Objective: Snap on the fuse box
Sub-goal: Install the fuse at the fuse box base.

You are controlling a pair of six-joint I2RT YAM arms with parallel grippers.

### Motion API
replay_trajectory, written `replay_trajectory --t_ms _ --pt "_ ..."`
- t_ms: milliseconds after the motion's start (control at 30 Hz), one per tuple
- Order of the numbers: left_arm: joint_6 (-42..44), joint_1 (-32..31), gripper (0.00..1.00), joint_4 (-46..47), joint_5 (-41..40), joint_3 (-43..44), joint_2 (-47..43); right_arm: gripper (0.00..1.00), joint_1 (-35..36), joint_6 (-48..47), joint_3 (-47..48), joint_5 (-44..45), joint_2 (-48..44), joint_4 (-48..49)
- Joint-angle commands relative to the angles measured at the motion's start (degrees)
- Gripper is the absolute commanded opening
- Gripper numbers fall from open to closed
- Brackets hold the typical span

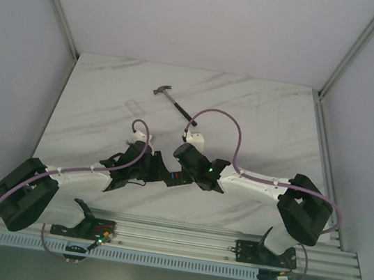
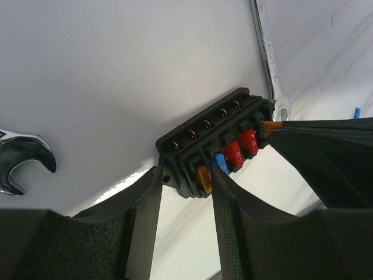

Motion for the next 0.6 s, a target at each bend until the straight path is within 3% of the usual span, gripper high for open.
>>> replay_trajectory --t_ms 0,567 --pt "0.51 0.26 0.48 -1.09 0.16 1.0 0.6 0.0 0.36 1.19 -0.57 1.78 -0.33 0.64" --pt "0.56 0.3 0.48 -1.09 0.07 0.85 0.6 0.0 0.34 1.98 -0.03 -0.61 4.14 0.57"
